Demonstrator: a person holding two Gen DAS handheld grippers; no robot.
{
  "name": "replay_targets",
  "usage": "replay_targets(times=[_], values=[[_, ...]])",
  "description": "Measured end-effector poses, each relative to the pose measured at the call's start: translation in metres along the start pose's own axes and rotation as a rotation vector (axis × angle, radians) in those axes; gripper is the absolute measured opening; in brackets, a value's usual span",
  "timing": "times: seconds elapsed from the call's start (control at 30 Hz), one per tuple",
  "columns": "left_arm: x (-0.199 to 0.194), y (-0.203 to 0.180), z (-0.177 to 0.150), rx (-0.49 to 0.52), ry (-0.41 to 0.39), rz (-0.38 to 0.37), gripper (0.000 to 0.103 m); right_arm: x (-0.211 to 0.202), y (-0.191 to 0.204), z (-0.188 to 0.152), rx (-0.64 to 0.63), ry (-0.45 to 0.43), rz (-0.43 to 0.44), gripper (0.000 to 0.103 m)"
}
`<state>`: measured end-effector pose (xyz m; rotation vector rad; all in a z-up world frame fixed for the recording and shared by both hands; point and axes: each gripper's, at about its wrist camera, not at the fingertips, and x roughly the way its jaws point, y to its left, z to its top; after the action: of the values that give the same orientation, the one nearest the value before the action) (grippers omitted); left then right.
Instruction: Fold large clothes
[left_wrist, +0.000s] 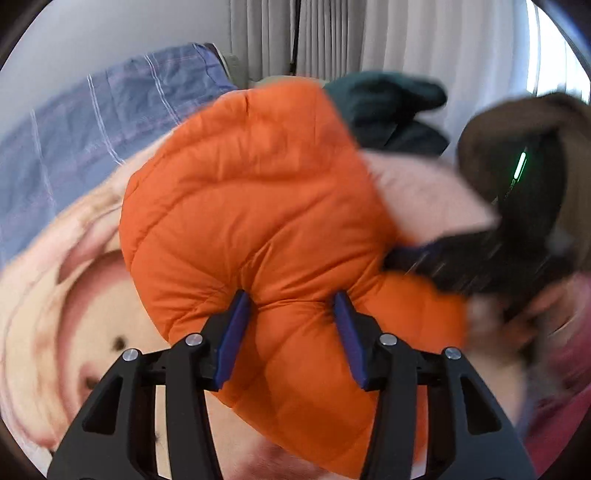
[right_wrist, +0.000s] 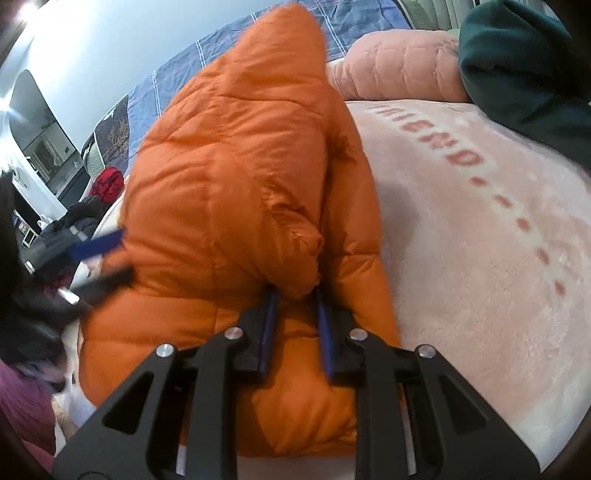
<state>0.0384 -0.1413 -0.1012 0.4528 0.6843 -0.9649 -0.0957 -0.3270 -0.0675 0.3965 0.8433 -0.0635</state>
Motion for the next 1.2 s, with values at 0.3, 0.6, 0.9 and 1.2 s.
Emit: replay_targets(times=[0.3,0.6,0.9,1.2], values=[[0.013,0.008,0.005,-0.06,0.025,-0.055,0.051,-0.077,0.049,0.044,-0.198,-0.109,-0.09,0.04],[0.007,0.011,0.001,-0.067,-0.004,-0.051,0.051,0.005,0.082,0.127,-0.314,-0.13,-0.164,0.039],[0.006,0.018,-0.004,-0.062,-0.057,-0.084,0.053,0.078,0.048,0.104,-0.165,-0.085,-0.177,0.04],[-0.04,0.05,0.022,-0.254,-0.153,-0.191,0.052,0.085,0.041,0.11,-0.15,-0.076,-0.165,0.042]])
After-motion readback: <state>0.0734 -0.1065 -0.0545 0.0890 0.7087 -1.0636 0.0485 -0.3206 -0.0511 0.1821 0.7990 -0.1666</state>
